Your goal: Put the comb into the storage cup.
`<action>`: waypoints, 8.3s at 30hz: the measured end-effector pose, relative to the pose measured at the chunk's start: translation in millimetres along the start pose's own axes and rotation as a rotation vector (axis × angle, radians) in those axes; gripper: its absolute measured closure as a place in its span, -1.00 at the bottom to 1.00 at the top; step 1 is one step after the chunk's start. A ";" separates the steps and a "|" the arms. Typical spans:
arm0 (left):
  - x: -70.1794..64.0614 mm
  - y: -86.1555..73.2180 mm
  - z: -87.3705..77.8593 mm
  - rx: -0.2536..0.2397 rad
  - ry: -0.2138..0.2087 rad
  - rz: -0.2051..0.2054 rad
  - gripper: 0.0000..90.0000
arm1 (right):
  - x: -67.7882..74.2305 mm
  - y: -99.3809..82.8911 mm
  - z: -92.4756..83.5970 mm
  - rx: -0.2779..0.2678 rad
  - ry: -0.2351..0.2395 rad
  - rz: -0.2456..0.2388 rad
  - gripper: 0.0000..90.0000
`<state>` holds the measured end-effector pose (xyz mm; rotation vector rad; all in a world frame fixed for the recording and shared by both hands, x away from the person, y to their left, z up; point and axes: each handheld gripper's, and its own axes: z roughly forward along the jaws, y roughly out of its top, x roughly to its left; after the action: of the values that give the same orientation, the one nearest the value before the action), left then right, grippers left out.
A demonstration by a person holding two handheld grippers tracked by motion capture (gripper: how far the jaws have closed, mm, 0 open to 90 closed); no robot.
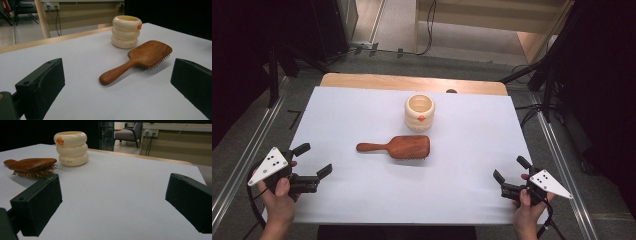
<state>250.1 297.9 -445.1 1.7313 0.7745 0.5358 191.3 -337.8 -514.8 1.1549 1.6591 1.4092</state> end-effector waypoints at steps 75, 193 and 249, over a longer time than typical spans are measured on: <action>3.8 79.1 119.4 0.414 -0.298 0.182 -1.00 | 0.1 -0.1 0.6 0.008 -0.008 0.002 -1.00; -17.5 36.5 227.3 0.859 -0.471 0.532 0.41 | -0.5 0.0 2.2 0.013 -0.010 -0.008 -1.00; -27.5 26.8 202.4 0.677 -0.466 0.435 0.61 | 0.1 -0.1 2.7 0.019 -0.014 -0.005 -1.00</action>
<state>377.9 139.4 -476.6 2.5574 0.2385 0.1254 193.7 -336.6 -515.4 1.1681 1.6679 1.3820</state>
